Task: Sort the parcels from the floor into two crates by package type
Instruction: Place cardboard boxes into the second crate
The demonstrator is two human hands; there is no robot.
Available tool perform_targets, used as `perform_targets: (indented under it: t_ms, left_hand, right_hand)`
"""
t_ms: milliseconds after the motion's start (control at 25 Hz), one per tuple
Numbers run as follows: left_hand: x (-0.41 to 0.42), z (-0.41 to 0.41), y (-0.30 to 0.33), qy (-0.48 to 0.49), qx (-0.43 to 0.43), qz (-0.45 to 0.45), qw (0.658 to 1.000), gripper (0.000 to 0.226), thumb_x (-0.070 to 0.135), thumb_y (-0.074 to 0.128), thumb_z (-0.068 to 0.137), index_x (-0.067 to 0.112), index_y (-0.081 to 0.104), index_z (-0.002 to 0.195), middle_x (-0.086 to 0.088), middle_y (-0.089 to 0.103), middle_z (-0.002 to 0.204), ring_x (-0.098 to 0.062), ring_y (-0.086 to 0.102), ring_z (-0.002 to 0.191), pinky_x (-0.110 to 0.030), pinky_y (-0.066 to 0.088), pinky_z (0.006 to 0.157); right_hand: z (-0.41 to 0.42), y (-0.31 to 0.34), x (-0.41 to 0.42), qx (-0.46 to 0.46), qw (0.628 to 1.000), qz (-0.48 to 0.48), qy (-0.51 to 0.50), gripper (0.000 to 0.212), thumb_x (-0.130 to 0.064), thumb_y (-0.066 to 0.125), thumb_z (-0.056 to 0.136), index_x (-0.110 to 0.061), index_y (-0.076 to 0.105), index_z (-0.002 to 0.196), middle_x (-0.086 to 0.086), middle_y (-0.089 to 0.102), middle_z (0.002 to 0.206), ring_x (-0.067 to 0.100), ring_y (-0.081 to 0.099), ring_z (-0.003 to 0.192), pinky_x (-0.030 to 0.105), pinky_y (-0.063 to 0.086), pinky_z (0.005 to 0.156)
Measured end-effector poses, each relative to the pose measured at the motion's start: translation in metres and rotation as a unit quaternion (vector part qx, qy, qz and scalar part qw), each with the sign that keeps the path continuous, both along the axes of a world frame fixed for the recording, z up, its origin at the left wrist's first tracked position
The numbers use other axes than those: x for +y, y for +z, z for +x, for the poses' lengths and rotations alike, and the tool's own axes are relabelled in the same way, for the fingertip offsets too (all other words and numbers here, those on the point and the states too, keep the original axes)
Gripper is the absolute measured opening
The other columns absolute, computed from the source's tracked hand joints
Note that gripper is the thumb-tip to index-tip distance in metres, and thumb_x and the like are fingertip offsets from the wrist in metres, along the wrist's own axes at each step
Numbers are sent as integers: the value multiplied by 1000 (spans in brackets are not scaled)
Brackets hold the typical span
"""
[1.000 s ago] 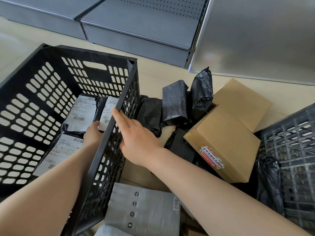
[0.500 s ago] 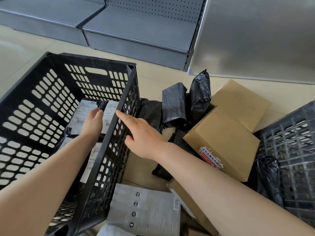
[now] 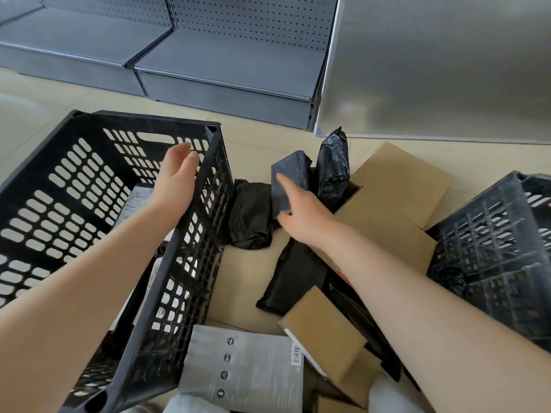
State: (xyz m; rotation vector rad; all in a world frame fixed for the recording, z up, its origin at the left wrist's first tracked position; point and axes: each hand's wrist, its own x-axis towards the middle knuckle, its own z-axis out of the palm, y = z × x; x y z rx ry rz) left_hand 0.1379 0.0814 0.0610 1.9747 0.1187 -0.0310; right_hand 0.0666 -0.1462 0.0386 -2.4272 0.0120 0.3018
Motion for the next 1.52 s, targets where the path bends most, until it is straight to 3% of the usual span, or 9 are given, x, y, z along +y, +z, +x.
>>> perform_targets:
  t_ms: [120,320,440,560,680,880,1080,1240,1520]
  left_hand:
    - [-29,0,5,-83,-66,75,992,48,36,47,99,24,42,146,7,47,146,-10,40,137,-34,30,115]
    - [-85,-9,-2,-209,-52,161,963,49,33,50,100,22,41,147,3,44,149,-17,35,140,-36,28,116]
    - [-121,-8,-13,-268,2,232,935,54,35,48,99,21,36,150,-2,38,154,-23,32,143,-40,27,117]
    - [-154,-12,-30,-275,93,259,921,59,37,46,98,22,31,153,-6,34,157,-29,30,144,-44,29,116]
    - [-179,-31,-55,-288,154,244,913,63,36,46,98,21,26,156,-8,34,156,-33,31,143,-43,34,113]
    - [-188,-49,-88,-291,158,235,914,68,35,50,97,16,24,157,-8,28,161,-30,26,147,-41,28,118]
    - [-190,-49,-94,-305,214,167,913,72,37,50,99,19,15,159,-4,28,162,-25,35,143,-28,33,106]
    - [-190,-48,-95,-329,249,178,894,71,35,48,100,16,13,160,-5,31,160,-24,36,143,-24,28,95]
    - [-185,-50,-89,-366,247,163,882,59,43,51,87,16,48,140,-6,59,127,-19,56,109,-32,42,83]
  right_hand:
    - [-4,-4,-52,26,997,-13,-69,81,-15,55,96,-27,9,161,10,33,160,33,45,134,38,44,102]
    - [-31,-6,-131,58,983,-26,-172,73,-11,53,99,-26,15,159,16,49,146,32,59,98,30,51,76]
    - [-63,-21,-173,122,968,-75,-208,72,-23,53,99,-30,14,159,7,54,136,31,60,103,36,51,85]
    - [-91,-42,-202,169,949,-49,-261,64,-28,51,100,-29,23,158,7,42,155,30,53,126,33,46,92]
    - [-111,-69,-217,202,911,34,-358,64,-29,51,99,-19,27,157,9,45,151,29,48,131,39,42,107]
    - [-114,-84,-203,353,815,108,-447,70,-47,46,102,-16,20,159,13,28,161,40,39,137,48,48,91]
    - [-106,-86,-202,332,842,35,-425,64,-46,44,103,-8,32,152,18,44,145,35,52,117,45,53,92]
    - [-108,-87,-200,349,818,72,-451,63,-43,47,102,-6,34,151,21,49,142,35,56,117,45,56,86]
    - [-121,-90,-201,333,764,221,-506,60,-33,57,101,-8,36,151,24,50,142,39,50,132,49,47,103]
